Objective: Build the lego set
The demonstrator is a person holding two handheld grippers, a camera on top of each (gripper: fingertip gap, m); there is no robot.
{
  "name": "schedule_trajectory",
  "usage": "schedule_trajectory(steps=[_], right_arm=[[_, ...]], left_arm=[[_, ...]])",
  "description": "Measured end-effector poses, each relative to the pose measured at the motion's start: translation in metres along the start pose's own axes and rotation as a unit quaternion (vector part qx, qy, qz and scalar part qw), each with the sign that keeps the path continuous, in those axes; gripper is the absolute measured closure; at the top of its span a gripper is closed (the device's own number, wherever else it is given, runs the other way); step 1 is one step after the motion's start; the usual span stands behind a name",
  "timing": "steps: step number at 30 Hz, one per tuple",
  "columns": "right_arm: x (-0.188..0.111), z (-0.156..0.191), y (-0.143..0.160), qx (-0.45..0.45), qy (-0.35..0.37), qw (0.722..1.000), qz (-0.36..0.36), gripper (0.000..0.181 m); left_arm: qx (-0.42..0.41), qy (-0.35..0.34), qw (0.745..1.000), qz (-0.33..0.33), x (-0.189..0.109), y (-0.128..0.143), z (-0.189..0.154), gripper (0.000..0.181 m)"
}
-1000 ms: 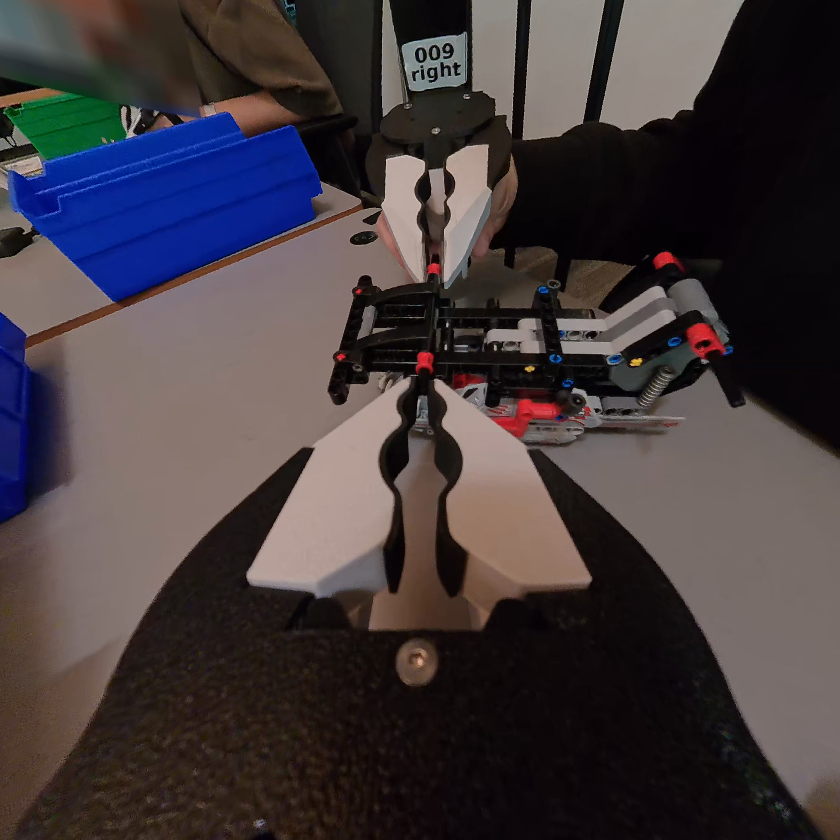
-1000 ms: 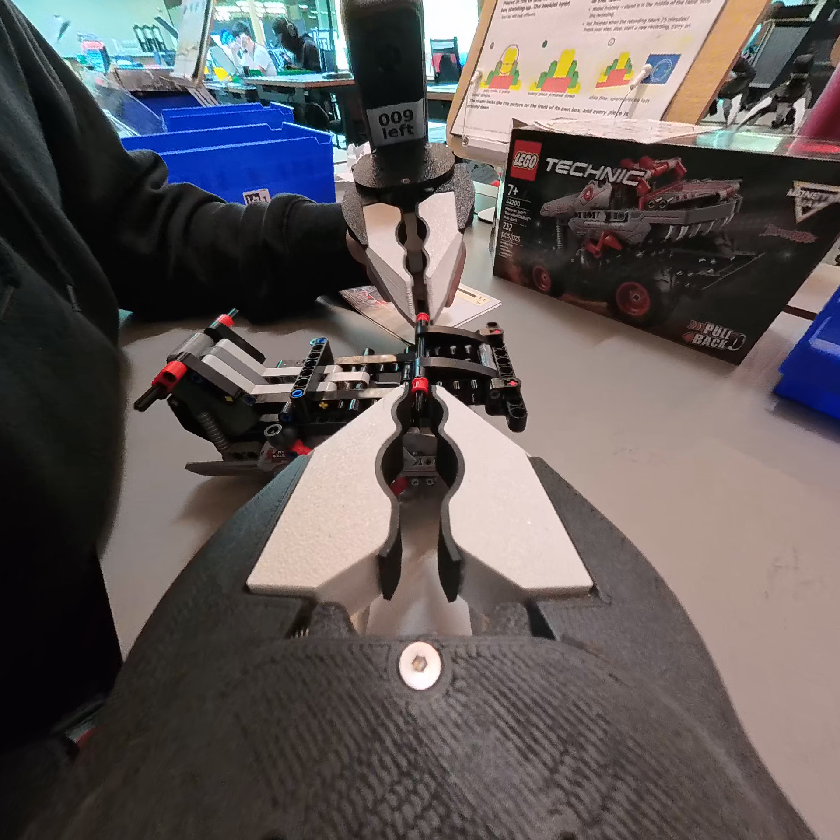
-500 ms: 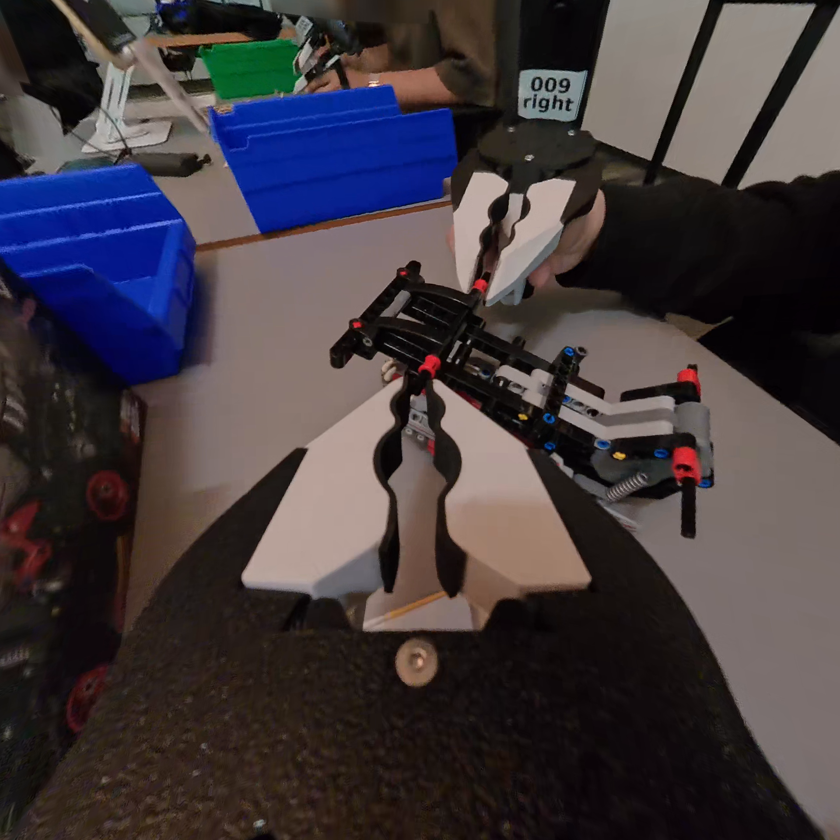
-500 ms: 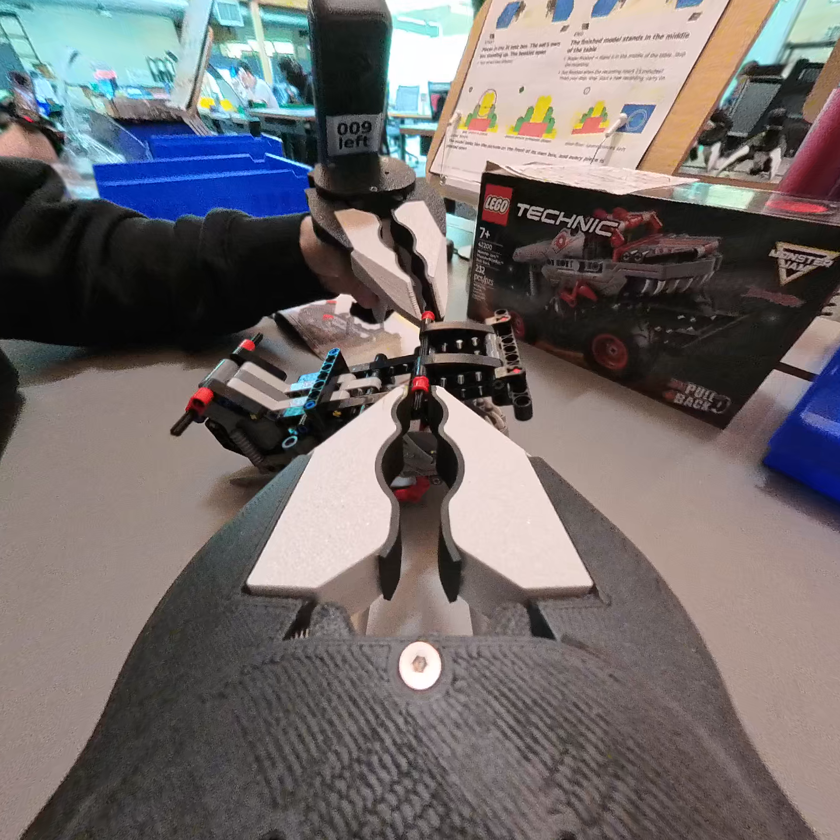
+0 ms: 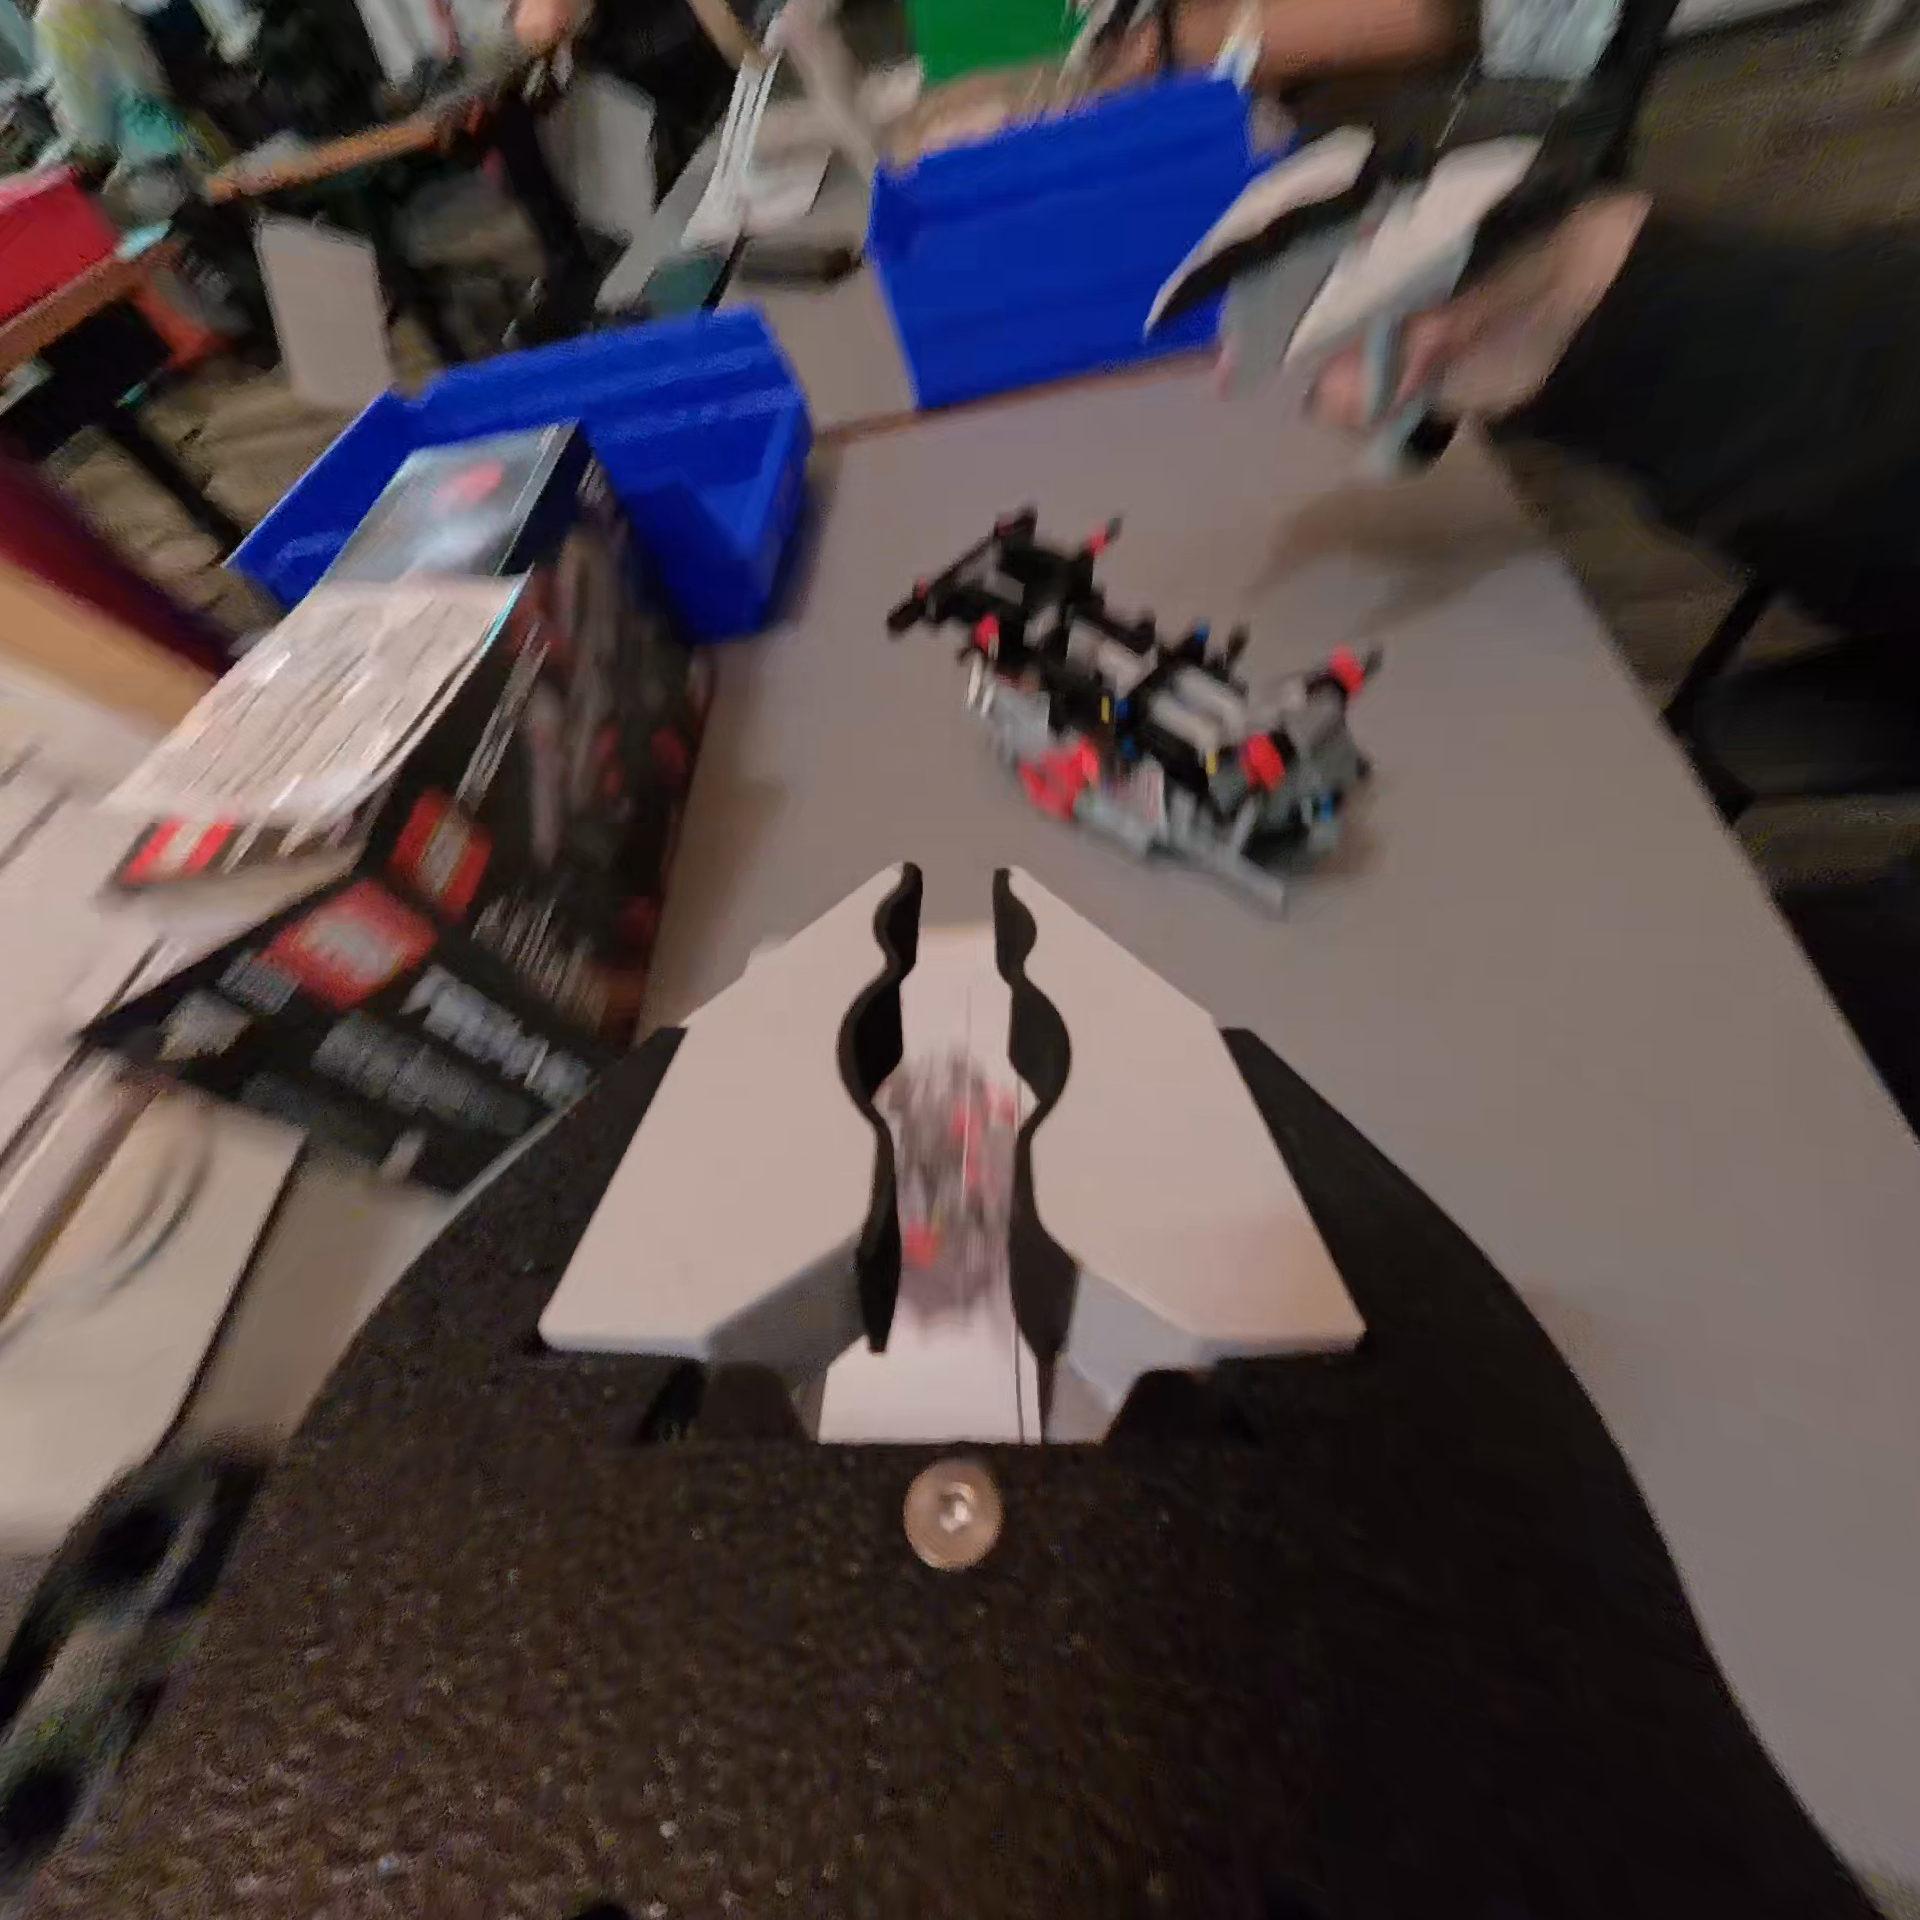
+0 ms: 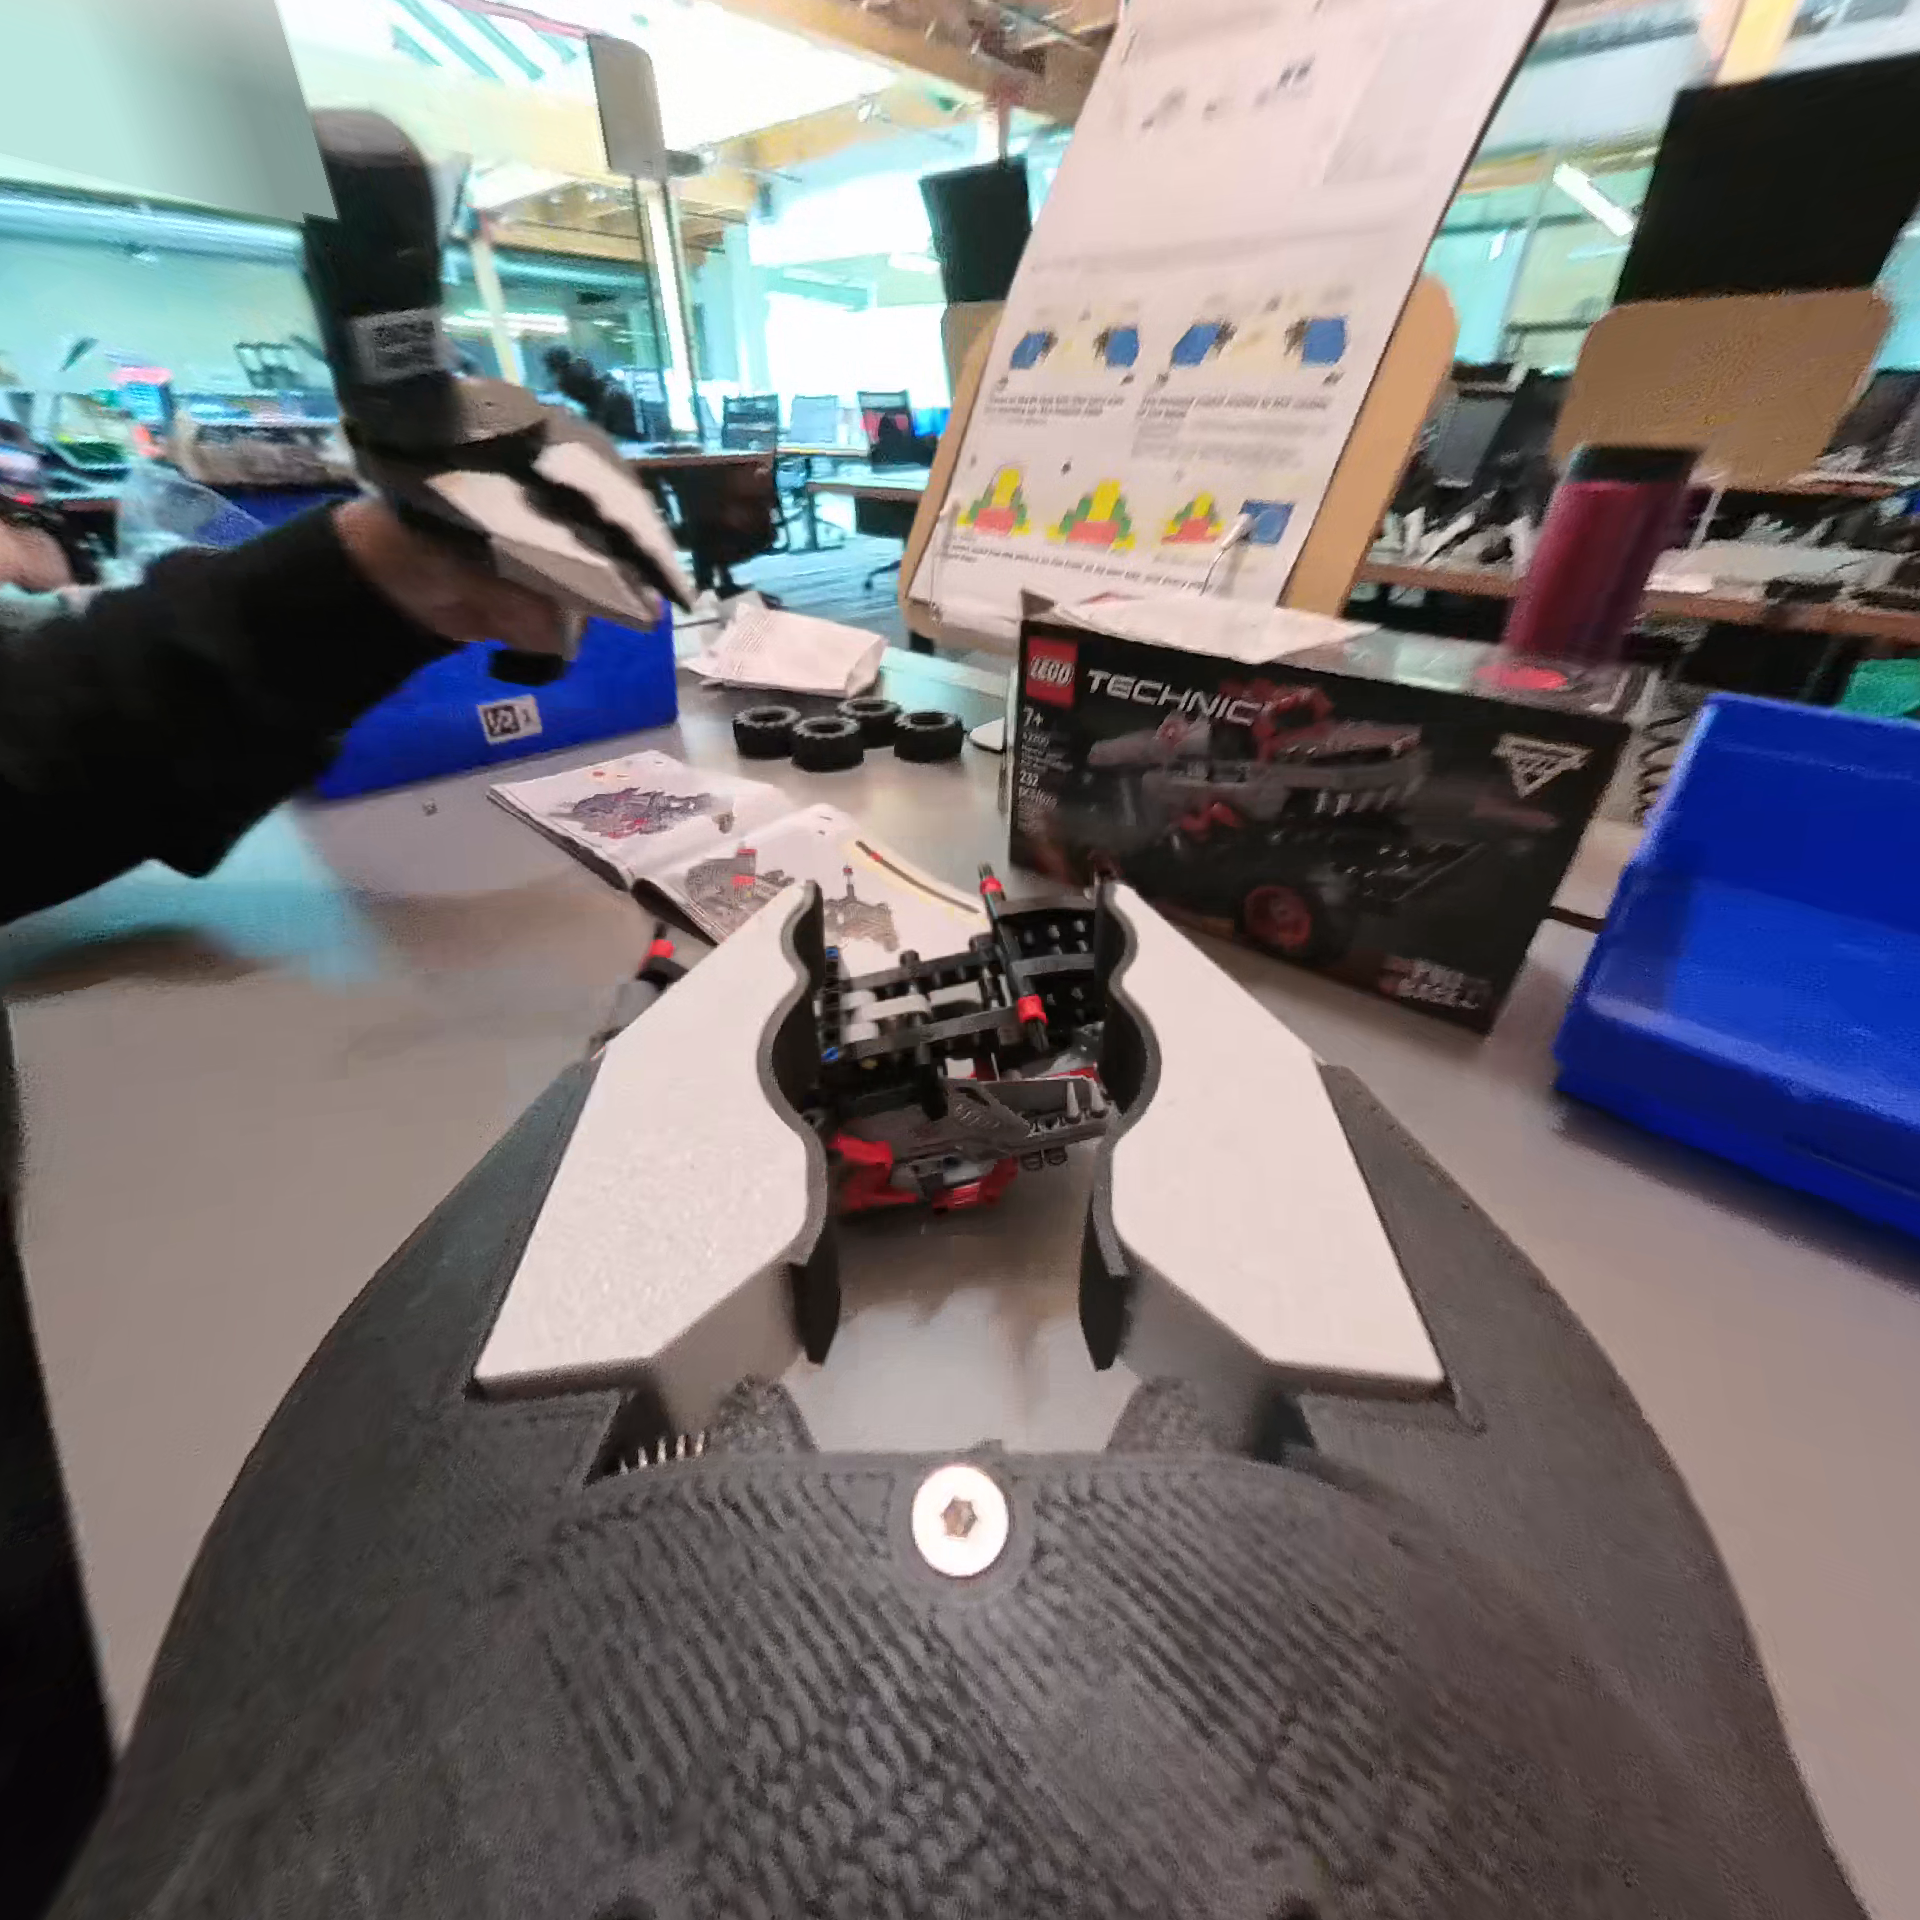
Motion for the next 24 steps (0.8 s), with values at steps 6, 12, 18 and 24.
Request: schedule_trajectory(steps=[6,12,18,24], right_arm=[[-0.012,0.052,0.003,-0.051,0.031,0.996,0.059,0.135],[0.03,0.121,0.028,-0.125,-0.041,0.977,0.167,0.145],[0.076,0.195,0.043,-0.09,-0.206,0.959,0.173,0.156],[0.135,0.234,0.092,-0.044,-0.247,0.948,0.195,0.161]], left_arm=[[-0.142,-0.117,0.963,0.195,-0.146,0.098,-0.04,0.171],[-0.326,-0.233,0.854,0.331,-0.203,0.184,-0.114,0.161],[-0.321,-0.295,0.865,0.247,-0.187,0.174,-0.133,0.163],[-0.275,-0.41,0.848,0.192,-0.252,0.15,-0.113,0.175]])
Point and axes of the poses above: each gripper's, where its closed fingertips meet, x out along the fingers, y out of its underside, z = x × y across the jaws, the point moved 2 cm from there along -x, back along the fingers, and after that the axes turned 11 degrees about x, right-handed, at the moved point
